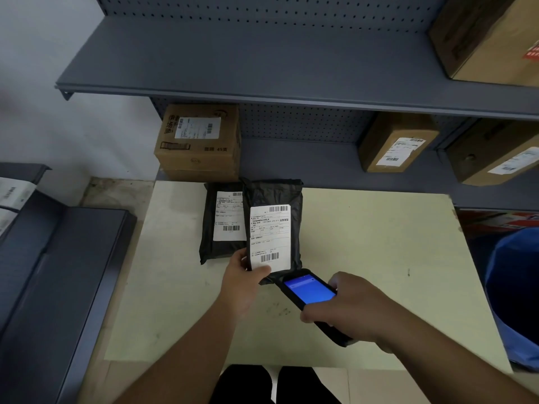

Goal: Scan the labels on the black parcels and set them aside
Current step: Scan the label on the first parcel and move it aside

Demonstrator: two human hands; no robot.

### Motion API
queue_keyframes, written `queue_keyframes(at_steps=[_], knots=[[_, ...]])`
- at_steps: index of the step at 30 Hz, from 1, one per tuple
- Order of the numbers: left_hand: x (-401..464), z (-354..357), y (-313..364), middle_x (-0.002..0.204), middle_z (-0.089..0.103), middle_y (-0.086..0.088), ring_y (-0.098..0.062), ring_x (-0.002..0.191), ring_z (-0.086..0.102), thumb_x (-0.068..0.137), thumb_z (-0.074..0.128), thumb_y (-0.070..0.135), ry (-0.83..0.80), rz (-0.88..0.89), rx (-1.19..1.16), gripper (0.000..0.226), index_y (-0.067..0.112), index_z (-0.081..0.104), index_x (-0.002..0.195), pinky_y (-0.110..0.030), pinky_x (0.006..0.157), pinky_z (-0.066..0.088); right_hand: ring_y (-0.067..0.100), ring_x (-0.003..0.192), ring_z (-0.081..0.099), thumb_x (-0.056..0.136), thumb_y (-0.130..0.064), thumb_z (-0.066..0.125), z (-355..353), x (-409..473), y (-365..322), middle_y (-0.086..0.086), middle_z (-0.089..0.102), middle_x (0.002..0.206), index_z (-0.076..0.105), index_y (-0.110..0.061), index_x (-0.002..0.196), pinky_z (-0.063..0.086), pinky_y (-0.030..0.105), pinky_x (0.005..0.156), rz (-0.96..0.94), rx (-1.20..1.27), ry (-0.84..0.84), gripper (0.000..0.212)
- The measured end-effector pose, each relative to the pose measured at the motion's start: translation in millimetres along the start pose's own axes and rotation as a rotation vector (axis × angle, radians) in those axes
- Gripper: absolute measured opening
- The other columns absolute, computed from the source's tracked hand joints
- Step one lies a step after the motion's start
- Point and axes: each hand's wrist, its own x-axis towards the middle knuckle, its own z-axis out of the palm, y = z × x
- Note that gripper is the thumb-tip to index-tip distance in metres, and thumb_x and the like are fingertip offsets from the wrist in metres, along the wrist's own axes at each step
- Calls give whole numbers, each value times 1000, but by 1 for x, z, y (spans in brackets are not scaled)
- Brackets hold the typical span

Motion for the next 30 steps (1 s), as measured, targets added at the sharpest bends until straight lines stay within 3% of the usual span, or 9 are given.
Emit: queue_keyframes(at_steps=[5,8,11,17,19,22,25,30], knots=[[-1,0,0,116,78,-3,-20,104,75,84,75,-6,-2,-5,-8,53,18,59,127,-38,93,60,21,78,69,50,-54,82,5,0,2,9,74,103,61,-20,103,60,38,71,-7,-4,-3,66],[-3,0,0,114,78,-1,-18,103,75,84,75,-5,4,-14,-12,53,20,58,127,-31,87,58,25,93,75,51,-54,80,7,1,2,5,73,102,59,-22,103,66,45,84,-10,-24,11,65],[-3,0,-1,115,78,0,-18,103,75,84,77,-2,5,-17,12,54,19,58,130,-31,87,58,27,98,75,52,-53,80,7,3,3,5,72,103,58,-22,104,65,46,87,-5,-18,14,65],[-1,1,-1,116,78,-1,-17,102,76,84,77,-4,-5,-25,-6,56,19,58,131,-31,85,58,25,96,75,56,-51,82,6,8,8,5,72,103,58,-22,105,60,38,74,4,8,17,62],[0,4,-1,114,78,0,-16,101,76,83,77,-4,-5,-28,-3,54,20,59,128,-30,85,58,23,88,74,58,-50,83,3,9,11,5,72,103,57,-22,105,60,38,72,7,24,21,60],[1,12,0,113,79,0,-17,101,77,82,78,-3,-14,-40,14,53,20,60,126,-36,91,59,18,73,66,62,-47,83,-3,11,17,7,73,103,57,-22,105,54,32,65,15,61,24,57],[4,25,0,111,79,-2,-20,101,77,79,80,-1,-23,-50,40,53,18,62,125,-43,97,60,17,71,64,63,-45,84,-11,13,26,9,74,104,57,-21,105,53,32,64,25,90,31,55],[8,54,1,110,78,-4,-21,97,77,79,81,1,-37,-72,74,53,10,61,128,-37,86,61,19,72,65,64,-42,84,-28,16,41,10,73,104,57,-21,106,53,32,63,45,148,42,54]])
